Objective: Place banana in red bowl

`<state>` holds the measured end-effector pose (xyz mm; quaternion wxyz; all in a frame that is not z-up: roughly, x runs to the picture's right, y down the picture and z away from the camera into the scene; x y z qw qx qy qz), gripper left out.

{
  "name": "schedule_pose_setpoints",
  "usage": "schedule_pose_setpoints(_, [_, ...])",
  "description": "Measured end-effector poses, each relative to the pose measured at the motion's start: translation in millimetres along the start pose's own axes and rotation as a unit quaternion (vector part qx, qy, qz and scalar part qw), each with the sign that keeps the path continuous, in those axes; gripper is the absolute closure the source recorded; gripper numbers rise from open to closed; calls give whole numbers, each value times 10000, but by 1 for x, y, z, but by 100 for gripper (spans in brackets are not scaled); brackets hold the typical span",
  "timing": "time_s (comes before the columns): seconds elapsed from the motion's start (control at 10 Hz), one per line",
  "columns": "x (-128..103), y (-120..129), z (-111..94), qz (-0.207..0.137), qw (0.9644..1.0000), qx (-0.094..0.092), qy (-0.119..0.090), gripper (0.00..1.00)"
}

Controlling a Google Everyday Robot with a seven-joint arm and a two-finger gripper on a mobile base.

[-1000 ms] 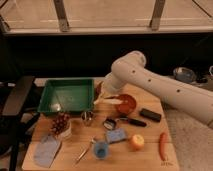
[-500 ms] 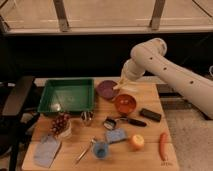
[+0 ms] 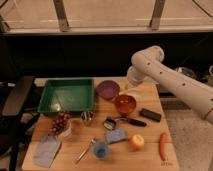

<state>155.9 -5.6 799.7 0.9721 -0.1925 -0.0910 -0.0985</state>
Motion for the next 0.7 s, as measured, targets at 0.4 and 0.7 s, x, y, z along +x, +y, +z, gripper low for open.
schedule_pose_setpoints(0.4, [13,46,8,224,9991,-339,-148,38])
schedule_pose_setpoints(0.7, [0,62,5,100,9984,-439,-327,38])
